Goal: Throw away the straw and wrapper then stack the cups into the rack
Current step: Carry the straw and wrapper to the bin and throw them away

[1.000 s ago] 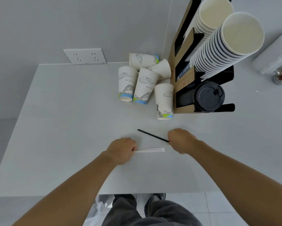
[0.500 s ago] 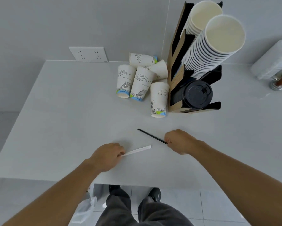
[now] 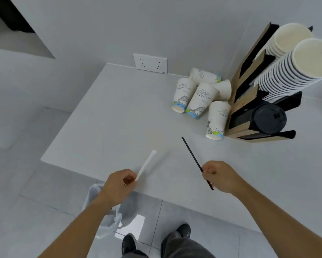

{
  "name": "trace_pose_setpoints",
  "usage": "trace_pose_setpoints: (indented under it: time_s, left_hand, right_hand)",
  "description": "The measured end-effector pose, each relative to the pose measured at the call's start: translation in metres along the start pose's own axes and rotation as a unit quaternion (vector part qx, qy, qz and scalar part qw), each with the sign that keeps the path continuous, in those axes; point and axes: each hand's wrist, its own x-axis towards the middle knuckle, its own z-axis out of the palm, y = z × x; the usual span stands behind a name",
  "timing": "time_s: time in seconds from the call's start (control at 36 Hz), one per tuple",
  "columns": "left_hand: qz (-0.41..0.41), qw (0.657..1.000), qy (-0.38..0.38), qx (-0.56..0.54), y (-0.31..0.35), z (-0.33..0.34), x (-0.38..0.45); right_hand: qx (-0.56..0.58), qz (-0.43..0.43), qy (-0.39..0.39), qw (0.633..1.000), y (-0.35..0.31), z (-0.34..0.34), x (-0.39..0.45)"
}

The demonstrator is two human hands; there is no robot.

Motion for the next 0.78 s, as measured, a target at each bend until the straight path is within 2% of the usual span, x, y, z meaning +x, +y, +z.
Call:
trace_pose_setpoints:
  time_s: [0.11, 0.31, 0.53, 0.78]
  left_hand:
    - [-0.042, 0.997, 0.016, -0.058, -0.033, -0.019, -0.023]
    - [-0.058, 0.994, 0.045, -0.076, -0.116, -0.067, -0.066]
    - [-0.099, 0.983, 0.09, -0.127, -0.205, -0.114, -0.12]
    - [-0.169, 0.95, 0.125, -0.233, -0.277, -0.129, -0.166]
  right_hand:
    - [0.043, 0.011, 0.012, 0.999, -0.02, 0.02, -0.008]
    - [0.072, 0.009, 0.025, 0.997, -0.073, 0.079, -0.026]
    - [0.029, -0.013, 0.01, 0.999, -0.141, 0.163, -0.047]
    - [-0.043, -0.029, -0.057, 0.997, -0.189, 0.236, -0.061]
